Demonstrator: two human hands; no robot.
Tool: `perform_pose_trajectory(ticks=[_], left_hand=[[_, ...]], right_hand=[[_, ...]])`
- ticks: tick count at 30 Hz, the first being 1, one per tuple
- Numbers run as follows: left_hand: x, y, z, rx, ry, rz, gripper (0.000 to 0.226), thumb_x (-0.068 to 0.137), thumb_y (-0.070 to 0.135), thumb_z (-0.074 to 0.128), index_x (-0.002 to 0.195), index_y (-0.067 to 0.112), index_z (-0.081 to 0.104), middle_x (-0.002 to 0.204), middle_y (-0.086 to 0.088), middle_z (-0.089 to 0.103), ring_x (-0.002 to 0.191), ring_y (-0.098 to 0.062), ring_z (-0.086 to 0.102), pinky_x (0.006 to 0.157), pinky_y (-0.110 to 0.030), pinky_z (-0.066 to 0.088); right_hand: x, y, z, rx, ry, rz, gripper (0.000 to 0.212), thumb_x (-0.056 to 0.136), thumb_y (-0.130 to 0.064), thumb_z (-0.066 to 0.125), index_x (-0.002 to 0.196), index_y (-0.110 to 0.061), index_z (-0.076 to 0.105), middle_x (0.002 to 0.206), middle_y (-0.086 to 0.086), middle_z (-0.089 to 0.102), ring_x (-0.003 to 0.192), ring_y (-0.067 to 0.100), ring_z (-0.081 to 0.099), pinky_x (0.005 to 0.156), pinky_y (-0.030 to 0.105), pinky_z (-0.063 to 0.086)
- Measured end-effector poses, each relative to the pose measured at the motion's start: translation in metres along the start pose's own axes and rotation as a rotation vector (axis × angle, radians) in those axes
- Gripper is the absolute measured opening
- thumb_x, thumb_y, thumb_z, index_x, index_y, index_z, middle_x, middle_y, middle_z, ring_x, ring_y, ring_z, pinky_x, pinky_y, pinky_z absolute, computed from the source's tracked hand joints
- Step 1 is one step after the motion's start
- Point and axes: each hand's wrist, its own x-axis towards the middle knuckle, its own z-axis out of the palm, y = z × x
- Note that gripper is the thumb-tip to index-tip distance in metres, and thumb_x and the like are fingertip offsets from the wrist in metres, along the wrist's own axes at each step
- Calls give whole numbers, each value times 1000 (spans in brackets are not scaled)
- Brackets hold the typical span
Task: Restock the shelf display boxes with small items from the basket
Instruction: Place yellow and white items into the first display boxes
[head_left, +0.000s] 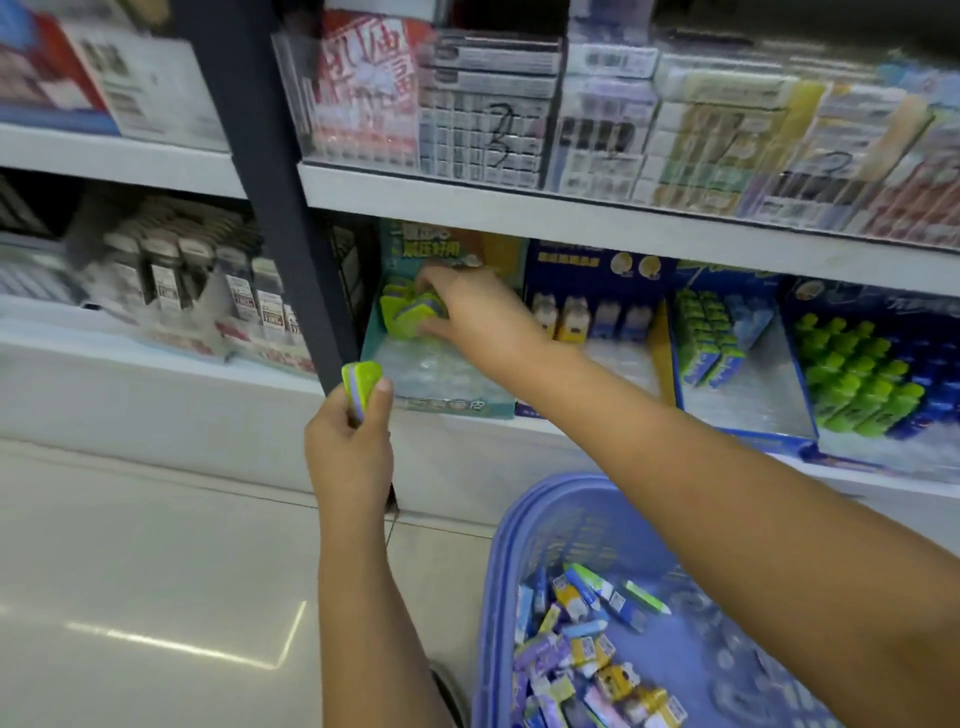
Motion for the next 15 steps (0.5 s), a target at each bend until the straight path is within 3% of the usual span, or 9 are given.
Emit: perform_pose_trajectory(ticks=[4, 9, 13, 15], left_hand=[[2, -1, -2, -54, -32, -41, 37, 92, 28, 58, 80, -7, 54, 65, -7, 43, 62, -16, 40, 70, -49, 51], [4, 2, -5, -50, -78, -39, 17, 92, 26, 58, 85, 10, 60, 73, -12, 49, 68, -15, 44, 72, -49, 50], [3, 2, -7, -52, -93, -61, 25, 92, 26, 58, 91, 2, 63, 75, -12, 49, 69, -16, 44, 73, -49, 50], [3, 3, -9, -51, -116, -59, 21, 92, 27, 57, 91, 7, 63, 76, -11, 50, 70, -16, 45, 72, -47, 49]], right_hand=[[19, -1, 22, 89, -106, 12, 36, 93, -18, 54, 129, -11, 54, 119, 16, 54, 110, 29, 55, 89, 32, 45], [22, 0, 35, 51, 2, -34, 37, 91, -17, 58, 127, -10, 51, 125, 14, 58, 114, 29, 55, 89, 32, 45], [24, -2, 39, 36, 41, -57, 31, 89, -17, 60, 118, -5, 59, 119, 17, 57, 107, 32, 56, 86, 34, 44], [24, 0, 40, 26, 61, -52, 31, 89, -16, 60, 118, -4, 61, 122, 17, 52, 109, 32, 54, 88, 33, 44]])
